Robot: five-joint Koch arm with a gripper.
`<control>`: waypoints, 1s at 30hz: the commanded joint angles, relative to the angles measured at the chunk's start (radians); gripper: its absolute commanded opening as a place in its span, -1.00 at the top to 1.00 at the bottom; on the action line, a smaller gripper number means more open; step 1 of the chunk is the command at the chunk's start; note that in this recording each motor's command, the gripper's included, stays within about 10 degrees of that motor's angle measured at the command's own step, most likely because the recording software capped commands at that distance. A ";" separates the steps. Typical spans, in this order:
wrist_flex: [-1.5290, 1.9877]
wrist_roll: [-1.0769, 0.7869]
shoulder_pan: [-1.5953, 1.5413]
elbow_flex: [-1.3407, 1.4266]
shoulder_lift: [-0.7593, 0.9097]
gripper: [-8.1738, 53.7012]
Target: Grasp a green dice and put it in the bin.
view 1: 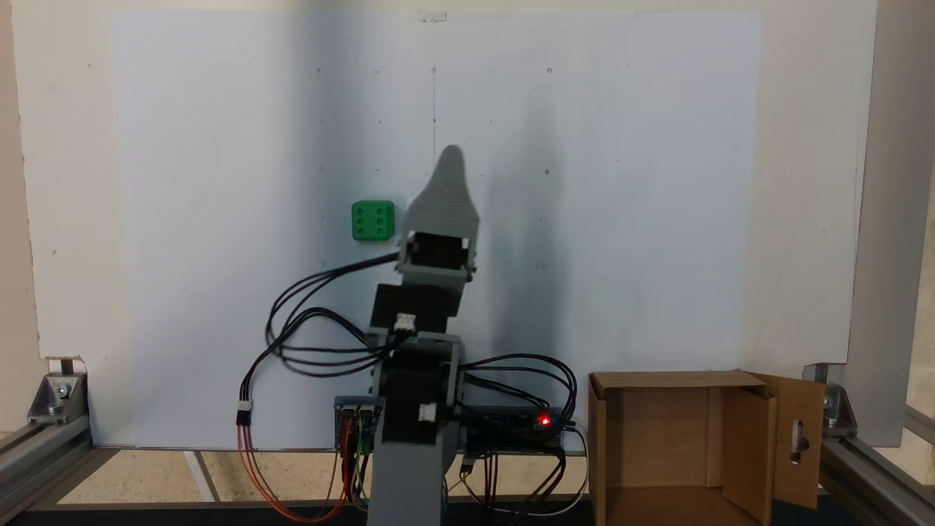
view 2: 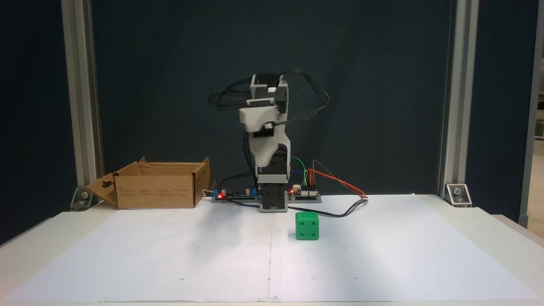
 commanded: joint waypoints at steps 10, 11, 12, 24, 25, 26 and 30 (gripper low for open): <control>0.692 0.161 -0.261 -0.357 -0.121 -0.66; 0.692 0.173 -0.285 -0.370 -0.146 -0.66; 0.692 0.186 -0.308 -0.380 -0.167 -0.66; 0.678 0.364 -0.453 -0.561 -0.440 -0.66; 0.670 0.379 -0.460 -0.561 -0.446 -0.66; 0.663 0.391 -0.466 -0.561 -0.457 -0.66; 0.650 0.410 -0.471 -0.561 -0.480 -0.66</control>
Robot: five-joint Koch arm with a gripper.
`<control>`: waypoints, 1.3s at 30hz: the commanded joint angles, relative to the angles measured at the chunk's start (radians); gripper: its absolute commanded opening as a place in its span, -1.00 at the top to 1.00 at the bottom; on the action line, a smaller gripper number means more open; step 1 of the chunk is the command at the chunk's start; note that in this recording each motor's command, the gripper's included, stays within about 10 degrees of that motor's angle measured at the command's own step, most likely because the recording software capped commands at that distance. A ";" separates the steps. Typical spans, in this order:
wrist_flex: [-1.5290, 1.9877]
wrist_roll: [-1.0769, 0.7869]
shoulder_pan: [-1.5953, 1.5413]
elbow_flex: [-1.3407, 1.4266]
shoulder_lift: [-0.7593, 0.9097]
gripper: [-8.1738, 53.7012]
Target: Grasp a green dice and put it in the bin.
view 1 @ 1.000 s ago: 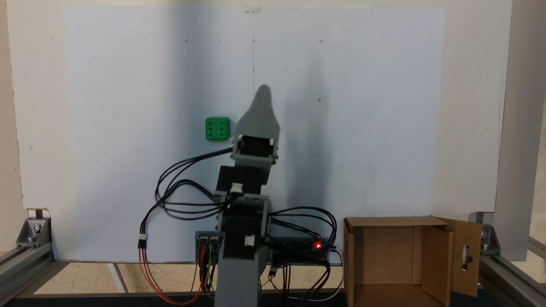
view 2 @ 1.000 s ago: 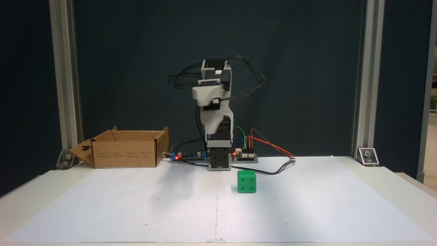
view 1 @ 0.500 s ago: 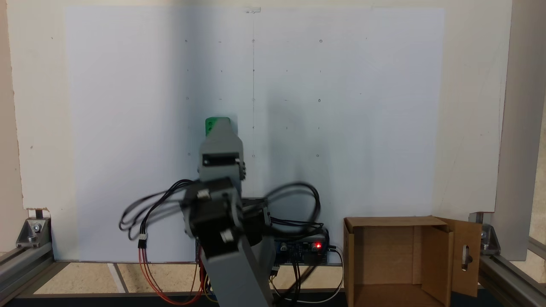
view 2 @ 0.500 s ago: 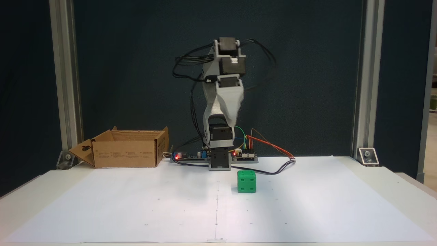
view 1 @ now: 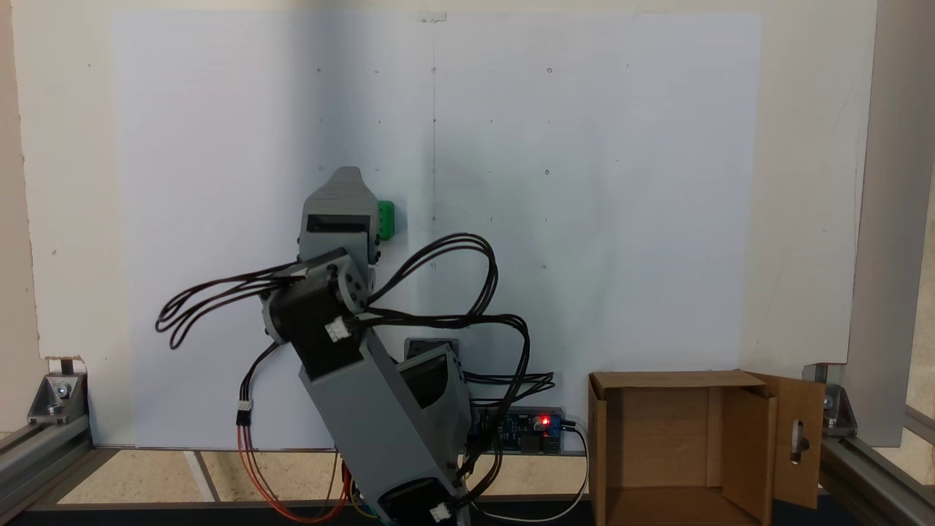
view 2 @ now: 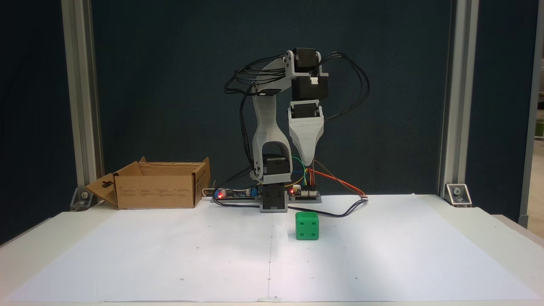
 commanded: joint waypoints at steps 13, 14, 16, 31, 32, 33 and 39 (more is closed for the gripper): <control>-0.014 0.063 0.032 0.011 0.002 -0.66; -0.017 0.061 0.032 0.025 0.008 -0.66; -0.023 0.061 0.029 0.052 0.021 -0.66; -0.158 0.063 0.018 0.236 0.035 -0.67; -0.160 0.063 0.018 0.241 0.035 -0.67; -0.160 0.063 0.018 0.245 0.035 -0.67; -0.176 0.063 0.018 0.284 0.037 -0.67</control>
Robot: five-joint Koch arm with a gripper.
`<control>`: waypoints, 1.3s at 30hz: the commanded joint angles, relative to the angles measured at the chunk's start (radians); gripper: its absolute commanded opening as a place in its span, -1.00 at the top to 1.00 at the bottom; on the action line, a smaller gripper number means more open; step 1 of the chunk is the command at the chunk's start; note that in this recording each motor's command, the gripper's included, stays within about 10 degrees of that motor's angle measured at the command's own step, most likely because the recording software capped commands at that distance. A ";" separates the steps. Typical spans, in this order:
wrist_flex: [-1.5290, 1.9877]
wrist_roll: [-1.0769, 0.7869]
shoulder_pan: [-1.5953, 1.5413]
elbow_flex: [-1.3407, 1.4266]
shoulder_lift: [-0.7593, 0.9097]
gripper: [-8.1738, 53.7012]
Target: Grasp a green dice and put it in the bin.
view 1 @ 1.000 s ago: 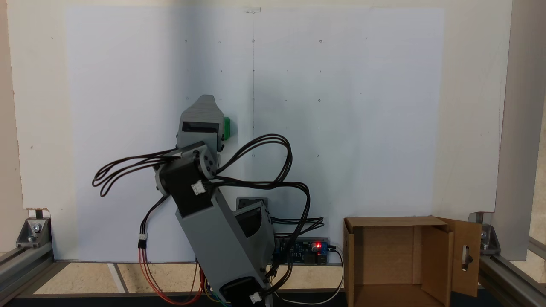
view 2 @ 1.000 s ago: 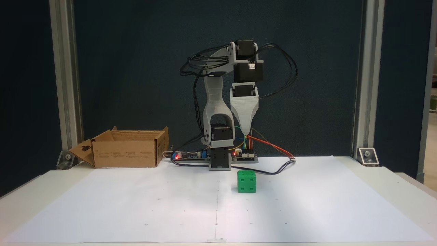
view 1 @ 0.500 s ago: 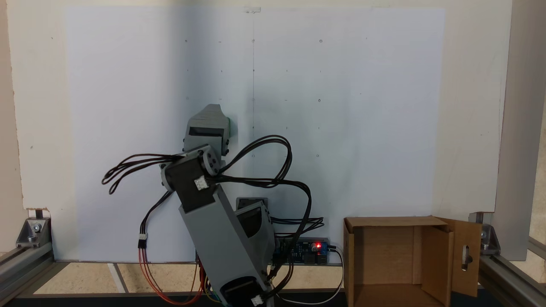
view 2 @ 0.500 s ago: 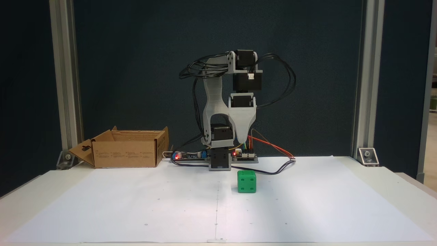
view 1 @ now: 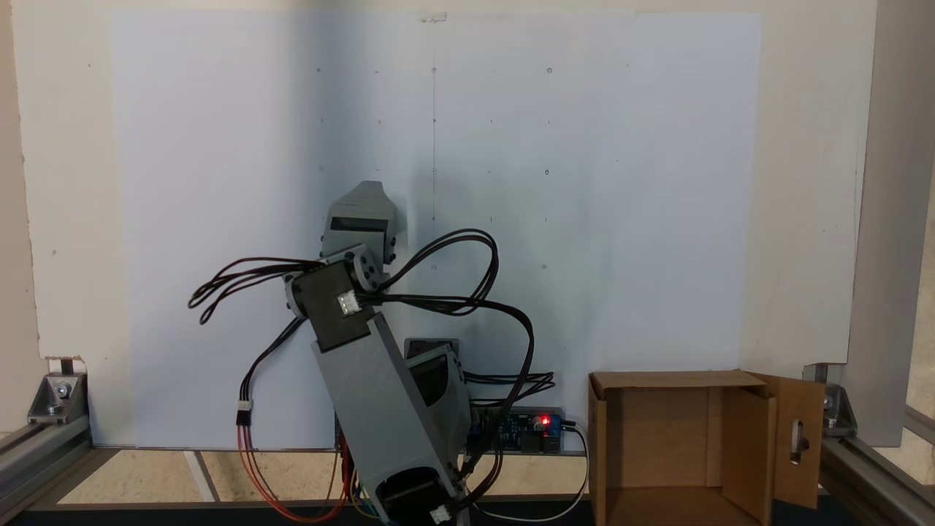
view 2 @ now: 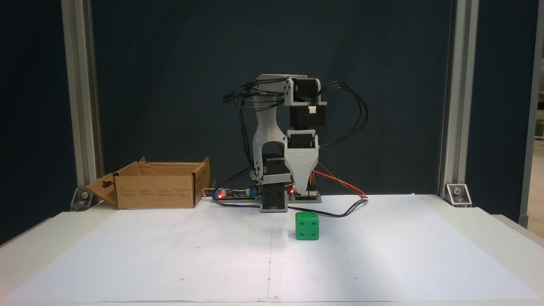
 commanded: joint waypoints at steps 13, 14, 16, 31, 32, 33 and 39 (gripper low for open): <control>-0.018 0.055 -0.008 -0.003 -0.006 -0.66; -0.020 0.055 -0.008 0.005 -0.008 -0.66; -0.029 0.057 -0.011 0.029 -0.008 -0.66; -0.149 0.152 -0.037 0.138 -0.008 -0.66; -0.161 0.153 -0.038 0.143 -0.008 -0.66; -0.178 0.153 -0.038 0.150 -0.008 -0.66; -0.278 0.158 -0.043 0.199 -0.008 -0.63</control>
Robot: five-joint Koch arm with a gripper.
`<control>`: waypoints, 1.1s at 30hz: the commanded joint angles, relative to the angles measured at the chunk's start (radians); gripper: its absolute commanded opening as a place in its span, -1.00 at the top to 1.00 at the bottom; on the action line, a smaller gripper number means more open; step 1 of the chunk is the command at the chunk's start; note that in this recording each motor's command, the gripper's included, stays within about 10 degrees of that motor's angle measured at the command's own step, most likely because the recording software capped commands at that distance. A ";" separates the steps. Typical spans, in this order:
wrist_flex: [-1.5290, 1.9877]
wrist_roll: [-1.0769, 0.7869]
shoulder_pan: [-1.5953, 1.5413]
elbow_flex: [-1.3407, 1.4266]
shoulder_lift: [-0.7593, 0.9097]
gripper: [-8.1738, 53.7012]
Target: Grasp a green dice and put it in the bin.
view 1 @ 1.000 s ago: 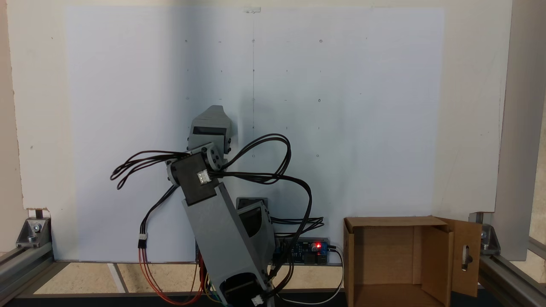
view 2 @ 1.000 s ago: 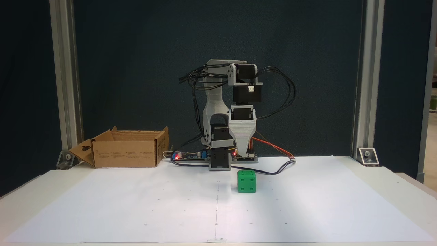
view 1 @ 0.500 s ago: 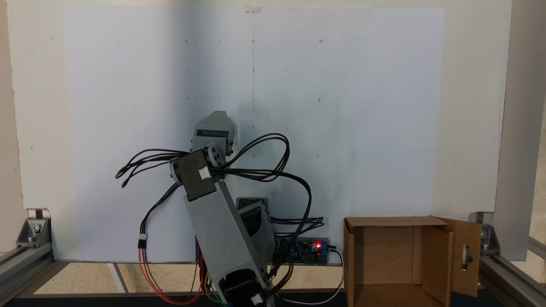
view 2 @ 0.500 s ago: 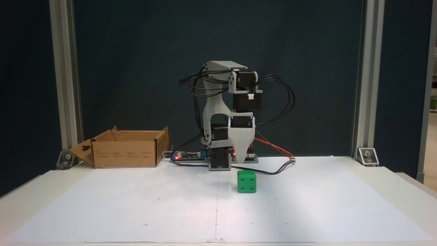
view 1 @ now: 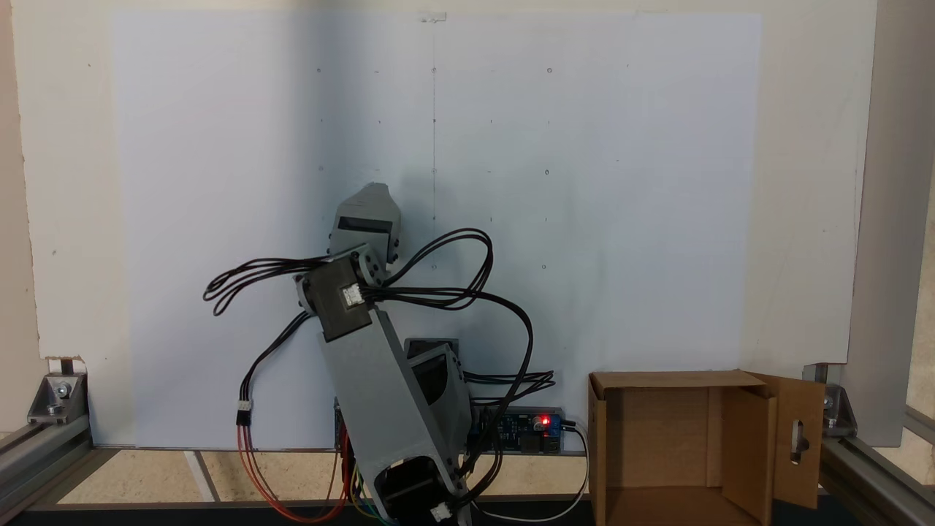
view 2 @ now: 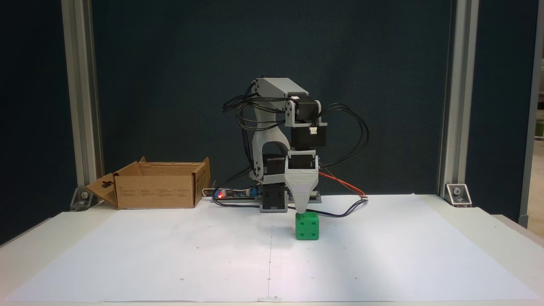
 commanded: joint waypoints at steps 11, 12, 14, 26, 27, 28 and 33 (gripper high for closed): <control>-0.091 0.075 -0.012 0.005 -0.035 -0.63; -0.095 0.075 -0.012 0.006 -0.040 -0.63; -0.104 0.075 -0.014 0.006 -0.054 -0.63; -0.127 0.078 -0.031 0.012 -0.121 -0.63; -0.129 0.081 -0.031 0.012 -0.124 -0.63; -0.130 0.083 -0.032 0.012 -0.130 -0.63; -0.147 0.086 -0.034 0.012 -0.160 -0.63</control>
